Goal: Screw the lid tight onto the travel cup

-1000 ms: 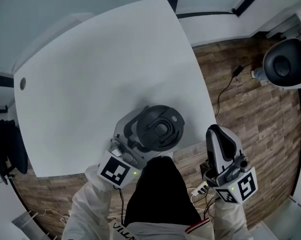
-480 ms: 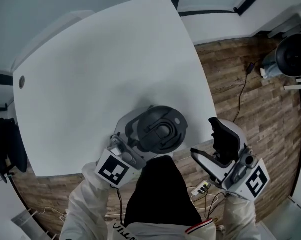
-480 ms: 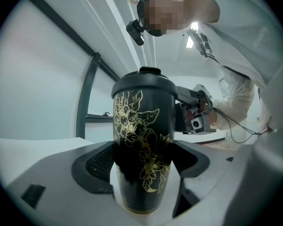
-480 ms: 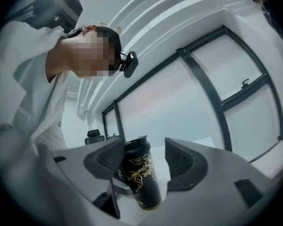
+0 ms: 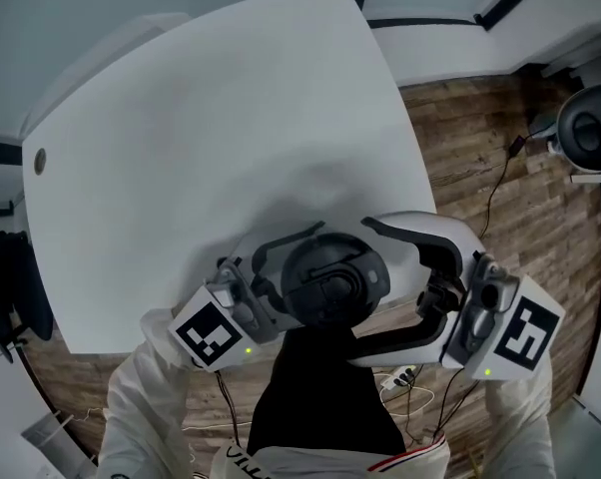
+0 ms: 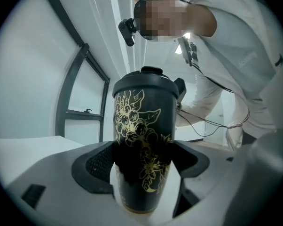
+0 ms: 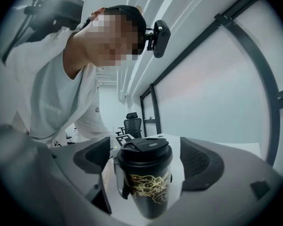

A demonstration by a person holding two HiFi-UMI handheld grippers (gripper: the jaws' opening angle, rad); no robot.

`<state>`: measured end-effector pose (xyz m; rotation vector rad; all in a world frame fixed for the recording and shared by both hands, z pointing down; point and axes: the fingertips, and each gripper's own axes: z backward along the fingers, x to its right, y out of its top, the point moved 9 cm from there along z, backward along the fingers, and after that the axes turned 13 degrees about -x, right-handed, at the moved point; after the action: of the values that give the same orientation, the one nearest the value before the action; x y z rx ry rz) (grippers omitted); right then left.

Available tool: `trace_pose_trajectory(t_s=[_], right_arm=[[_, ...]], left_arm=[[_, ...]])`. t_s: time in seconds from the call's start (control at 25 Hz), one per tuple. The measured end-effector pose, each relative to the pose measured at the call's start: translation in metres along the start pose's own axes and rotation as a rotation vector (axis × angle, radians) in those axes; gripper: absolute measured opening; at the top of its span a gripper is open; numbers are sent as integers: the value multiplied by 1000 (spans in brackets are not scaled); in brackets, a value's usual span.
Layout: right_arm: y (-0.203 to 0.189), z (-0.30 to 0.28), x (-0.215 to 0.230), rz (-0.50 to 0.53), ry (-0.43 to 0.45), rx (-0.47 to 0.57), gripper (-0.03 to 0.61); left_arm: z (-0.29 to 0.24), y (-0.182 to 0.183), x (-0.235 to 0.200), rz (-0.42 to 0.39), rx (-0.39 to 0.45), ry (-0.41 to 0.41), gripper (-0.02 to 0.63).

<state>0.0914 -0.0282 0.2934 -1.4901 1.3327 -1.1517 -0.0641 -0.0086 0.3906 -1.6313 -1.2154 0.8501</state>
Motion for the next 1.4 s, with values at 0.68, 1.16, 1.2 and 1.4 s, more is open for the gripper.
trace_pose_trajectory(t_s=[0.68,1.16,1.2,1.4], right_arm=[[4,-28,5,131,182,-83,443],[-3,-24,-11,-3,-275,73,443],[-4,-26,-17,-16,-348,80,443],[-8,-32,-45,-121,-714,139,443]], left_arm=[[1,2,-7,-49,-5,-185,385],[-5,-1,6,68,54,112,385],[-6,-2,10,85,58,162,385],[-15,0,34,158,58,415,383]])
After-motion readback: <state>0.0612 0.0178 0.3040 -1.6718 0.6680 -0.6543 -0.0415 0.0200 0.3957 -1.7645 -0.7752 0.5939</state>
